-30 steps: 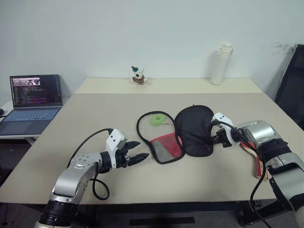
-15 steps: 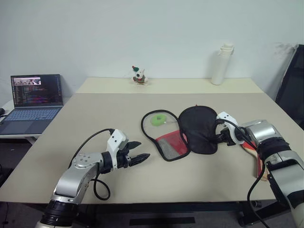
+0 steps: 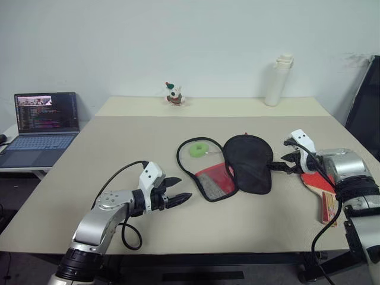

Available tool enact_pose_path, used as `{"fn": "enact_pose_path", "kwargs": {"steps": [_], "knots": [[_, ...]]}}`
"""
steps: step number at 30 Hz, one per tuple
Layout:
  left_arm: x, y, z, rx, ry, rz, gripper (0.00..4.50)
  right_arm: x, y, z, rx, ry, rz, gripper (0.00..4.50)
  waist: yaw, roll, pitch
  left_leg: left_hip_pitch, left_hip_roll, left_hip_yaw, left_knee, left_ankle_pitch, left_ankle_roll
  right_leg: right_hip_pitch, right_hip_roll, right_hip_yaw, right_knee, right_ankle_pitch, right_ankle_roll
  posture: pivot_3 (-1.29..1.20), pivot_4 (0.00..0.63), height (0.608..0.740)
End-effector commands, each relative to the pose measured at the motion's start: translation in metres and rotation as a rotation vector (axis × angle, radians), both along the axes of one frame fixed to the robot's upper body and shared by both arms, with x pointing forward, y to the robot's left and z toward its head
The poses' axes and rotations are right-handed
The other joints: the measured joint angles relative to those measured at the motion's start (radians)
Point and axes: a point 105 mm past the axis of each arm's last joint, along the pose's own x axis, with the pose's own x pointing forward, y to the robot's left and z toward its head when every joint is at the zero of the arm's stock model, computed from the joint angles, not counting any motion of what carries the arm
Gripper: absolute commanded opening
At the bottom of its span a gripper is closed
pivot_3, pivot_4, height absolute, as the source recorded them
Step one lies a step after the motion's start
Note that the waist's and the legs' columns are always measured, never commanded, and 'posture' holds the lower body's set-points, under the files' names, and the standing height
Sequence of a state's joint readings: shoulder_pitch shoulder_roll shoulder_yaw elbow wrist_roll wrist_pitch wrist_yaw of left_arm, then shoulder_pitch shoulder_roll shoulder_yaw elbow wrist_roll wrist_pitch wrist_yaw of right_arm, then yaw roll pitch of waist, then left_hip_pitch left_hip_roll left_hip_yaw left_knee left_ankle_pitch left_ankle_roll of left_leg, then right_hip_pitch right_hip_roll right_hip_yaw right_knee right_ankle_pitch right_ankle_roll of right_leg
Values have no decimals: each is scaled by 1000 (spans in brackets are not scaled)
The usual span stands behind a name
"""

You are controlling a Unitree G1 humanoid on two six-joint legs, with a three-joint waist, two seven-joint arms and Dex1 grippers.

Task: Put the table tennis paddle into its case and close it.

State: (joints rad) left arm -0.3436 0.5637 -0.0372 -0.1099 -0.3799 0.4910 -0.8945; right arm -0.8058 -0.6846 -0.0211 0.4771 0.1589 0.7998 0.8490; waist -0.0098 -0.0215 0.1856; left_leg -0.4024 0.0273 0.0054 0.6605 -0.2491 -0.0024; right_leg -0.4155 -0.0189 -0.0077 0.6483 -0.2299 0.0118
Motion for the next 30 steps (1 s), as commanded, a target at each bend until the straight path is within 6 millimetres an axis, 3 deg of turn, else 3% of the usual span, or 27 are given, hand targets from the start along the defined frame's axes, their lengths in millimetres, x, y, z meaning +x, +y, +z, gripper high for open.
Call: {"fn": "enact_pose_path", "kwargs": {"steps": [1, 4, 7, 11, 18, 30], "knots": [[-1, -13, 27, -25, -101, -87, 3608, -16, -13, 15, 50, -87, -124, 4472, 5, 0, 0, 0, 0, 0, 0, 0, 0, 0, 0, 0, 0, 0, 0, 0, 150, 740], [-4, -23, 40, -45, -126, -176, 3608, -38, -43, 6, 25, -127, -355, 4472, 11, 0, 0, 0, 0, 0, 1, 0, 0, 0, 0, 0, 0, -1, 2, 0, 150, 740], [-7, -30, 47, -37, -137, -271, 3608, -56, -55, 4, 36, -148, -498, 4472, 9, 1, 0, 1, -1, 0, 1, 0, 0, 0, 0, 2, 1, -3, 5, 0, 150, 740], [-8, -35, 51, -33, -138, -353, 3608, -70, -57, 3, 48, -154, -588, 4472, -2, 1, 0, 3, 0, 1, 1, 0, 0, 1, 1, 4, 2, -3, 6, 0, 150, 740], [2, -46, 57, -6, -168, -451, 3608, -94, -59, -22, 60, -72, -728, 4472, 0, 1, 0, 2, 0, 3, 1, 0, 0, 0, 2, 3, 2, -3, 5, 0, 150, 740], [2, -43, 50, 4, -167, -438, 3608, -103, -69, -50, 12, -5, -801, 4472, -1, 2, 0, 2, 0, 3, 1, 0, 0, 0, 2, 4, 1, -3, 6, 0, 150, 740]]}}
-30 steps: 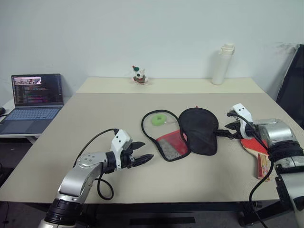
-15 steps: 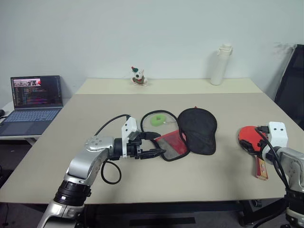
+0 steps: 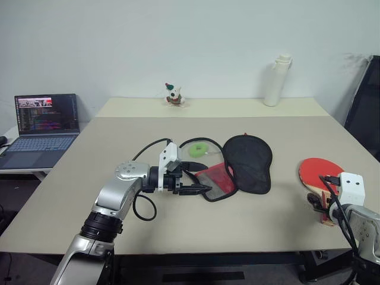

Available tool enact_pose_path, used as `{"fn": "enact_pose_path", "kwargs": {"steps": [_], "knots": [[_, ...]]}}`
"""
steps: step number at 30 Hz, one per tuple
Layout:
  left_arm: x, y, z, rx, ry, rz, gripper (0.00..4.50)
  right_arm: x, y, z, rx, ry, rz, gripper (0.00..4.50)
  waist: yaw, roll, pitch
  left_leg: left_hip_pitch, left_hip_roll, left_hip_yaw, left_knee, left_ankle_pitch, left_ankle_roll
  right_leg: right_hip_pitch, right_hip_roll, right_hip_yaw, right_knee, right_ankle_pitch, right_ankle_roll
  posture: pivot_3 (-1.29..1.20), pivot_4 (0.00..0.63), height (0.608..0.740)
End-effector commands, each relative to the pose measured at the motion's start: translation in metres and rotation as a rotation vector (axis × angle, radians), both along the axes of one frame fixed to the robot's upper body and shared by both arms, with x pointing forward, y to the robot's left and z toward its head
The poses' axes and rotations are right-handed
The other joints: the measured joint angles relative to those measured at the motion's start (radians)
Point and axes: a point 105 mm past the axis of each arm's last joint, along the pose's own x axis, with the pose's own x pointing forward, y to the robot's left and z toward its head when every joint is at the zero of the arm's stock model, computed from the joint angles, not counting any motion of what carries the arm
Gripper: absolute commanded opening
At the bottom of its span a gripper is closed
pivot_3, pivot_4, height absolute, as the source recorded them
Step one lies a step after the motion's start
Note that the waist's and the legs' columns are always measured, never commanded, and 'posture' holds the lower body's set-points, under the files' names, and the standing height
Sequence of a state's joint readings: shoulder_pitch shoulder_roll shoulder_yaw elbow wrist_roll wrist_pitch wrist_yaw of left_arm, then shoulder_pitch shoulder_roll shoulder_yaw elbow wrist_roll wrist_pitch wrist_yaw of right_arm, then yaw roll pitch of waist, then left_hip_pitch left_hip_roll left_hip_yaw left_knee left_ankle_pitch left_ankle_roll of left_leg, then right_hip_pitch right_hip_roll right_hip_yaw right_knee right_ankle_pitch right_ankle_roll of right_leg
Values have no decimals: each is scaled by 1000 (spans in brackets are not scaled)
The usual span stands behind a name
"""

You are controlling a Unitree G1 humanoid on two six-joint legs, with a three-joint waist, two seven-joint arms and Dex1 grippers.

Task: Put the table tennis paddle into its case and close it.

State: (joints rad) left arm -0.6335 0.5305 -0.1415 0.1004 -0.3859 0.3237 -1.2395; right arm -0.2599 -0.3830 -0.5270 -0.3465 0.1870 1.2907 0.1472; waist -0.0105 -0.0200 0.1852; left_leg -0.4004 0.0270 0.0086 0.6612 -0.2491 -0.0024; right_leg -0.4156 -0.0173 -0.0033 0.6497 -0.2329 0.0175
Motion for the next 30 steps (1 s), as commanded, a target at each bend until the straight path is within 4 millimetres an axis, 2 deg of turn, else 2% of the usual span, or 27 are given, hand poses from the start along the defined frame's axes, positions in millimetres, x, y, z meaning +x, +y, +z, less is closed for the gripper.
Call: {"fn": "enact_pose_path", "kwargs": {"steps": [1, 10, 14, 18, 24, 26, 27, 30], "knots": [[-2, 1, 5, -4, -35, 0, 3608, 3, -1, 0, -6, -23, -3, 4472, -1, 0, 0, 0, 0, 0, 0, 0, 0, 0, 0, 0, 0, 0, 0, 0, 150, 740], [-1, 2, 4, -3, -39, 19, 3608, 24, -10, -8, -29, -20, -8, 4472, -17, -1, -1, 2, 0, 0, 1, 0, 0, 2, 0, 3, 0, 1, 2, 0, 150, 740], [-2, 3, 4, -2, -41, 30, 3608, 27, -14, -14, -33, -3, -14, 4472, -20, -2, -1, 3, -1, 3, 1, 0, 0, 2, 0, 9, -1, 3, 5, 0, 150, 740], [-3, 5, 3, 0, -41, 46, 3608, 24, -17, -21, -29, 16, -31, 3673, -19, -5, -3, 4, -1, 6, 1, 0, 0, 2, 0, 14, -2, 4, 6, 0, 150, 740], [-4, 8, 1, 0, -36, 64, 3608, 26, -15, -20, -27, 5, -38, 1800, -18, -9, -5, 4, -2, 6, 2, 0, 0, 2, -1, 16, -3, 4, 7, 0, 150, 740], [-5, 9, 1, -1, -33, 70, 3608, 28, -15, -17, -30, -11, -36, 1307, -18, -9, -5, 4, -2, 6, 2, 0, 0, 2, -1, 16, -3, 4, 7, 0, 150, 740], [-5, 10, 1, -2, -30, 76, 3608, 31, -15, -10, -36, -38, -28, 1131, -18, -9, -5, 4, -2, 6, 2, 0, 0, 2, -1, 16, -3, 4, 7, 0, 150, 740], [-7, 13, -1, -2, -20, 93, 3608, 43, -7, 20, -82, -143, 37, 1126, -18, -9, -5, 4, -2, 7, 2, 0, 0, 2, -1, 17, -3, 4, 7, 0, 150, 740]]}}
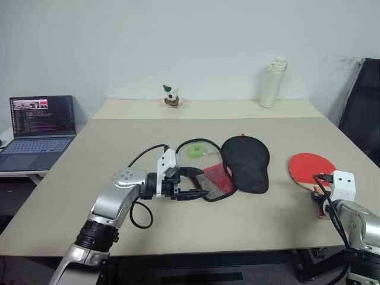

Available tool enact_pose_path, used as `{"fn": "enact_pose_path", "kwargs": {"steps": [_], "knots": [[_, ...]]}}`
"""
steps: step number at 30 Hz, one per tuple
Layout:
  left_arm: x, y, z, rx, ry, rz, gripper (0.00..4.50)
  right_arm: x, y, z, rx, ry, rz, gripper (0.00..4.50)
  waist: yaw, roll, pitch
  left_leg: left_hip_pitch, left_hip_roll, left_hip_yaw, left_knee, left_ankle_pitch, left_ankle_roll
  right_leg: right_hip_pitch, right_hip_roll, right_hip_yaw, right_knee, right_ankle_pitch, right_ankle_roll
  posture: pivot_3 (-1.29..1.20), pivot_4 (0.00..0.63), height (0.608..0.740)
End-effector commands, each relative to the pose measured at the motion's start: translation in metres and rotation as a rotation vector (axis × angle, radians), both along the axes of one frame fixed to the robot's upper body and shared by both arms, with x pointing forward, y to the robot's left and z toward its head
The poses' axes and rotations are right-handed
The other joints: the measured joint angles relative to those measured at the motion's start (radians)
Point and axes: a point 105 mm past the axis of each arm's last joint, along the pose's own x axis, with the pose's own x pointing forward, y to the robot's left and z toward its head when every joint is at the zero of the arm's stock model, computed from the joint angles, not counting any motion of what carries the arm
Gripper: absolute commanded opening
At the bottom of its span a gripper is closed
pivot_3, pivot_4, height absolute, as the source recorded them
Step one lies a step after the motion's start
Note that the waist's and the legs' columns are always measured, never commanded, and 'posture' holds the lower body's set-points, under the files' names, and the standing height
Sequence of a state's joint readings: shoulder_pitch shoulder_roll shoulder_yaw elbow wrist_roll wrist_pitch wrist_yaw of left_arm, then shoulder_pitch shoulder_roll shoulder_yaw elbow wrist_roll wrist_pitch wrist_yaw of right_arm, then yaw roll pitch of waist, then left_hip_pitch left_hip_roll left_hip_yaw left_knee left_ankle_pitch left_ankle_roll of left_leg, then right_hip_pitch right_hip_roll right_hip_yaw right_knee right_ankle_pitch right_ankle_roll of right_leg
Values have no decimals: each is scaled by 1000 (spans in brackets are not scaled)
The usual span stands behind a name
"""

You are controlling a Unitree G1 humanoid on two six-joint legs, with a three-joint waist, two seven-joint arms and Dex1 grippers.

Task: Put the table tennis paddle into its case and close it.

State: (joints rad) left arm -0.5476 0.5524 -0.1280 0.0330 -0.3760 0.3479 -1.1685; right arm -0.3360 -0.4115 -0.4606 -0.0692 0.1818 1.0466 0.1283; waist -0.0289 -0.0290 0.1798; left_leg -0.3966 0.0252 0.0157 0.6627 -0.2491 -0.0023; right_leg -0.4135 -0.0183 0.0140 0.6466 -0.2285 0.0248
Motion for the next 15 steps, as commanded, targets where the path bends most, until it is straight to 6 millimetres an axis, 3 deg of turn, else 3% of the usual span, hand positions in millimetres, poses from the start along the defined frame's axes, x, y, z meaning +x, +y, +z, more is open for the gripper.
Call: {"fn": "enact_pose_path", "kwargs": {"steps": [1, 7, 9, 11, 13, 15], "knots": [[-4, 5, 12, -14, -40, 12, 3608, 14, 4, 42, -70, -142, 53, 1126, 0, 1, 0, 0, 0, 0, 0, 0, 0, 0, 0, 0, 0, 0, 0, 0, 150, 740], [-9, 10, 7, -6, -21, 34, 3608, 32, 44, 97, -78, -290, 182, 1126, -6, 7, 4, -3, 2, 8, -2, 0, 0, -9, 2, 3, 3, 0, 0, 0, 150, 740], [-9, 10, 7, -7, -19, 38, 3608, 36, 58, 105, -65, -308, 214, 1126, -5, 7, 5, -4, 2, 8, -3, 0, 0, -10, 3, 3, 3, 0, 0, 0, 150, 740], [-10, 9, 7, -11, -18, 42, 3608, 44, 95, 110, -3, -318, 289, 1126, -3, 7, 5, -4, 3, 8, -3, 0, 0, -10, 3, 2, 2, 0, 0, 0, 150, 740], [-11, 9, 6, -13, -16, 46, 3608, 48, 123, 107, 49, -308, 336, 1126, -4, 7, 5, -4, 4, 8, -3, 0, 0, -10, 4, 3, 2, 0, 0, 0, 150, 740], [-11, 8, 6, -14, -15, 48, 3608, 50, 136, 101, 71, -293, 349, 1126, -3, 7, 5, -4, 4, 8, -3, 0, 0, -10, 4, 3, 3, 0, 0, 0, 150, 740]]}}
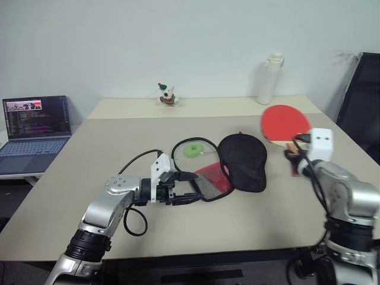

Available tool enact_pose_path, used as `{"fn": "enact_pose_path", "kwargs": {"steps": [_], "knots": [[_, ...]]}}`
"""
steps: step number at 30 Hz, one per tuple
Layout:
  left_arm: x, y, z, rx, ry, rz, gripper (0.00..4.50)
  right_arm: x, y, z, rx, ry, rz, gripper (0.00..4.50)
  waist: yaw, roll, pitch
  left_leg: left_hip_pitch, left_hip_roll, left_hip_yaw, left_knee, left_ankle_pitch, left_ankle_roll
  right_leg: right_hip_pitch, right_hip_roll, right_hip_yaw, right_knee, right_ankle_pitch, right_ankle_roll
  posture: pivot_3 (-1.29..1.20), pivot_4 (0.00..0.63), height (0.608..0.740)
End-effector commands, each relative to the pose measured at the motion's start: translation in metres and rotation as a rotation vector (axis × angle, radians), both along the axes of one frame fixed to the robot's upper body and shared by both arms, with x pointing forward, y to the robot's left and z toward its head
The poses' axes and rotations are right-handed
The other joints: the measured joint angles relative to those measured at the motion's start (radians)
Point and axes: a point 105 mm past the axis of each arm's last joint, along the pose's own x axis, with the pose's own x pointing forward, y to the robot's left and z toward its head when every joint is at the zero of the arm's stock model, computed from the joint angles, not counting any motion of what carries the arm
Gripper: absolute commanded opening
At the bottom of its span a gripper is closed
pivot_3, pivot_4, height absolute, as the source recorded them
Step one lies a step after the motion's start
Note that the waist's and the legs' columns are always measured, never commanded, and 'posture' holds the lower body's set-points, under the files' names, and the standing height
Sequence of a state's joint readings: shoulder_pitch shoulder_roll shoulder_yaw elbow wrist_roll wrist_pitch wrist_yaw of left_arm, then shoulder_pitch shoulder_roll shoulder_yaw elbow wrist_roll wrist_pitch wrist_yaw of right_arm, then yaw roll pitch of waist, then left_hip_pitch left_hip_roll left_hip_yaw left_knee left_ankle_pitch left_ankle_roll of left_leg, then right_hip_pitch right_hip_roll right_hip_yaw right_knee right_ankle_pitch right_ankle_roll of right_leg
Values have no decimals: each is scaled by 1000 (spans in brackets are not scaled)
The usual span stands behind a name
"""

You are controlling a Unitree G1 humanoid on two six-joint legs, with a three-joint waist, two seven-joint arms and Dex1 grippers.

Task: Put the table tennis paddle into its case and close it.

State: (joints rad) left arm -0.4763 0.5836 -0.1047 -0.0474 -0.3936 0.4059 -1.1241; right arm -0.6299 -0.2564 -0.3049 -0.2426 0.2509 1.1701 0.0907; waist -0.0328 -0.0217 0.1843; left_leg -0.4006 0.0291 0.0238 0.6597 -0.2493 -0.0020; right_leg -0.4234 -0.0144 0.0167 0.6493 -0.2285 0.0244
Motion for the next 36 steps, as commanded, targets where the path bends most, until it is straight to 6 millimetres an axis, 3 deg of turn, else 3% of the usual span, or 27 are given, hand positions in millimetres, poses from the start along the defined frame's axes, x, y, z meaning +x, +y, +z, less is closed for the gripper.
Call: {"fn": "enact_pose_path", "kwargs": {"steps": [1, 4, 9, 17, 30, 31, 36], "knots": [[-4, -1, 12, -20, -51, -6, 3608, 2, 28, 4, 12, -19, 45, 1126, 1, 0, 0, 0, 0, 0, 0, 0, 0, 0, 0, 0, 0, 0, 0, 0, 150, 740], [-5, -2, 12, -22, -50, -2, 3608, 7, 51, -11, 20, 13, 92, 1126, 5, 0, 0, -1, -1, 0, 0, 0, 0, -1, -2, 0, -1, 0, 0, 0, 150, 740], [-5, -1, 12, -21, -50, 9, 3608, 18, 65, -26, -4, 37, 125, 1126, 5, 0, 0, -2, -4, 1, 1, 0, 0, -1, -4, 0, -2, 1, 1, 0, 150, 740], [-5, -1, 10, -20, -52, 19, 3608, 36, 58, -40, -14, 52, 54, 1126, 1, 0, 0, -1, -2, 1, 0, 0, 0, -1, -3, 0, -1, 1, 1, 0, 150, 740], [-6, -3, 10, -15, -49, 20, 3608, 39, 51, -48, -1, 82, -11, 1126, 1, 0, 0, -1, -2, 1, 0, 0, 0, -1, -3, 0, -1, 1, 1, 0, 150, 740], [-6, -3, 10, -15, -49, 20, 3608, 39, 51, -48, 2, 82, -13, 1851, 1, 0, 0, -1, -2, 1, 0, 0, 0, -1, -3, 0, -1, 1, 1, 0, 150, 740], [-6, 1, 7, -11, -42, 37, 3608, 37, 58, -43, -19, 60, 12, 3456, 1, 0, 0, -1, -2, 1, 0, 0, 0, -1, -3, 0, -1, 1, 1, 0, 150, 740]]}}
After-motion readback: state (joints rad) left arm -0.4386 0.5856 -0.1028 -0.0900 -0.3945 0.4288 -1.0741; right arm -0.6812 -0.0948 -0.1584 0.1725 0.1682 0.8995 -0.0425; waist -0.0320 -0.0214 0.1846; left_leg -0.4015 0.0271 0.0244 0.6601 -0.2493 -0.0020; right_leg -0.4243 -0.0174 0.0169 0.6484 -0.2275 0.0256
